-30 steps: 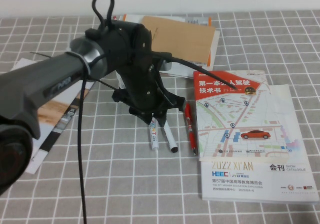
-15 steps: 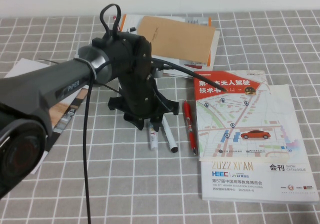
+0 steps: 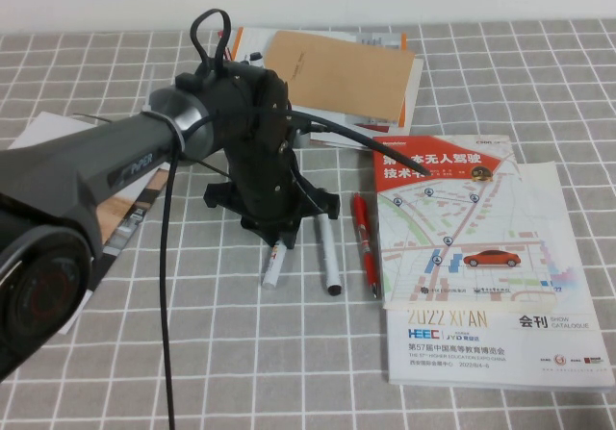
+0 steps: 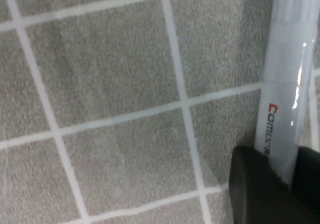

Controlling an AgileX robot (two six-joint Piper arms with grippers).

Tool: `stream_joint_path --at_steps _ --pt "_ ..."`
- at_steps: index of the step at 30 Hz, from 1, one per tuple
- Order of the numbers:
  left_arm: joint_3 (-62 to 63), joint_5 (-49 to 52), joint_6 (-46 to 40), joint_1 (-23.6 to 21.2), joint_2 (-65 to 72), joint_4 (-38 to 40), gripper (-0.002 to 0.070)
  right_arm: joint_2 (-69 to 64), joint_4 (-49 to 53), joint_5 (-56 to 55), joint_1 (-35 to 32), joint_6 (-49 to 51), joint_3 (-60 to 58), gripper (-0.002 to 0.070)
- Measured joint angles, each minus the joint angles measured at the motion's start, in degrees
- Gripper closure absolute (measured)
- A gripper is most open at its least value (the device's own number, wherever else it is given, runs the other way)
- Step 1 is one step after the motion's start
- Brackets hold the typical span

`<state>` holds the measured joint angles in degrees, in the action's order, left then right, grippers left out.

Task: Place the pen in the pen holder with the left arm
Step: Pick up the pen on the table

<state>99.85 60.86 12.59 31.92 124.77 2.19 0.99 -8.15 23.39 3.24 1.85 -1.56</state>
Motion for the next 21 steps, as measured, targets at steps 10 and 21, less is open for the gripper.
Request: stream_joint_path --at_steps 10,21 --pt "1.23 8.02 -3.60 0.50 -1.34 -1.32 0.0569 0.00 0.00 0.00 0.00 0.00 0.00 0.0689" --pt "-3.59 0.12 -4.12 6.07 -19.16 -9.24 0.0569 0.00 0.00 0.00 0.00 0.00 0.00 0.0689"
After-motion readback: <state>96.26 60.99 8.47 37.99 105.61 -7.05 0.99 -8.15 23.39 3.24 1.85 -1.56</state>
